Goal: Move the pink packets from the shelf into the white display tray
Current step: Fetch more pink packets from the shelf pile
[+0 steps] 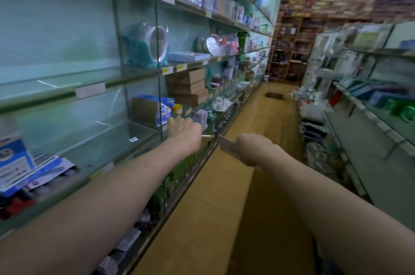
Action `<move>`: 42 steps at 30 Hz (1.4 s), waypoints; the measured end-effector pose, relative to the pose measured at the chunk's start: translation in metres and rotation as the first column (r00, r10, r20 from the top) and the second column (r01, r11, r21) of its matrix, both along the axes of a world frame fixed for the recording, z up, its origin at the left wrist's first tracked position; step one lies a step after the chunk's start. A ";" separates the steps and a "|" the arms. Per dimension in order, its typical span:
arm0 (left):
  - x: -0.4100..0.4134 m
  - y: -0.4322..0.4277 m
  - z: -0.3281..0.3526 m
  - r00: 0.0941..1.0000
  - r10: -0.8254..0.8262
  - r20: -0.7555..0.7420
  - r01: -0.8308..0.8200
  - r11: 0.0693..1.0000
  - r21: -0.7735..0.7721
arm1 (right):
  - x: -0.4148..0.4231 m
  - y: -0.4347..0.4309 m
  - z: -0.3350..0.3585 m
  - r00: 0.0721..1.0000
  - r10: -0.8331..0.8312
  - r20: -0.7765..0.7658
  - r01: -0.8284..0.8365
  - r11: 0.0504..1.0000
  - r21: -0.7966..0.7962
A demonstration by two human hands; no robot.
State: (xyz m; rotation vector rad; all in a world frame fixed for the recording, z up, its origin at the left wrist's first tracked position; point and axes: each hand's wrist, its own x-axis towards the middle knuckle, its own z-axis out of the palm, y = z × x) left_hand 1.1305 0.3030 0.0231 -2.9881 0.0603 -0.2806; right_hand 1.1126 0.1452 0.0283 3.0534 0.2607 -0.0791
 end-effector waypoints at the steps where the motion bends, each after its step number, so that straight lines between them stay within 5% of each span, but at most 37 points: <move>1: 0.003 -0.010 0.000 1.000 -0.016 -0.009 0.016 1.000 0.008 | 0.000 -0.010 -0.001 1.000 -0.019 0.009 0.019 1.000 0.003; 12: 0.058 -0.150 -0.016 0.988 -0.153 -0.026 0.154 0.983 0.097 | 0.035 -0.137 -0.015 0.973 -0.229 0.020 0.230 0.973 -0.010; 24: 0.115 -0.289 -0.036 0.978 -0.200 -0.056 0.207 0.956 0.210 | 0.086 -0.261 -0.026 0.969 -0.245 -0.005 0.245 0.969 -0.020; 42: 0.276 -0.357 -0.056 0.975 -0.220 -0.039 0.223 0.962 0.157 | 0.247 -0.321 -0.044 0.964 -0.265 -0.012 0.265 0.964 0.000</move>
